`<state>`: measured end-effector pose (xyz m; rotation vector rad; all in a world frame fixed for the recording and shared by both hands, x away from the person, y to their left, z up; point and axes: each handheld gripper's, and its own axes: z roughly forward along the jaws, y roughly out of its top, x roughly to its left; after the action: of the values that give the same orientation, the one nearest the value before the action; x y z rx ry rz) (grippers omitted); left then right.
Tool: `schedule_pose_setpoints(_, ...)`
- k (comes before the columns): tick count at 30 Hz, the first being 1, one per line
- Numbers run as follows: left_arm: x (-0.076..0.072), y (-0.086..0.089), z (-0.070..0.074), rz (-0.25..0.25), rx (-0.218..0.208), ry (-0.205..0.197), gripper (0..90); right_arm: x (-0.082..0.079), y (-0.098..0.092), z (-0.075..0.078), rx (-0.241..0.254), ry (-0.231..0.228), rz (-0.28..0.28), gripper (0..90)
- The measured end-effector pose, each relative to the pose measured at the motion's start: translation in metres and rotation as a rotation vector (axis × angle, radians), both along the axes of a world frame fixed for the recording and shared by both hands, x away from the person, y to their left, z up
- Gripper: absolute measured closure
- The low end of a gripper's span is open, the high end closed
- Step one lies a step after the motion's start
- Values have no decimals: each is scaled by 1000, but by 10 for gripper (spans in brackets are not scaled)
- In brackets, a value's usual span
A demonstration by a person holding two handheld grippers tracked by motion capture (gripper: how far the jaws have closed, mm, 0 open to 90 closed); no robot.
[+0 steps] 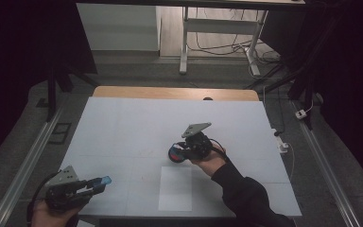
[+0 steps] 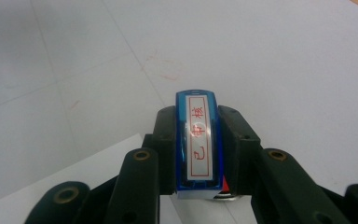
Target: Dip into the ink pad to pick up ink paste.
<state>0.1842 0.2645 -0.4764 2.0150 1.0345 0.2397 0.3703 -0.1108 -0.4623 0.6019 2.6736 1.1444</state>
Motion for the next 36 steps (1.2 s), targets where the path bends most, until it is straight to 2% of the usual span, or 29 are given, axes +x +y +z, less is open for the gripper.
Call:
schedule_pose_setpoints(15, 0, 1, 0, 1, -8, 1, 684, -20, -17, 15, 66, 6, 37, 699)
schedule_pose_setpoints(36, 0, 1, 0, 4, -8, 2, 684, -51, -25, 23, 81, 6, 90, 698)
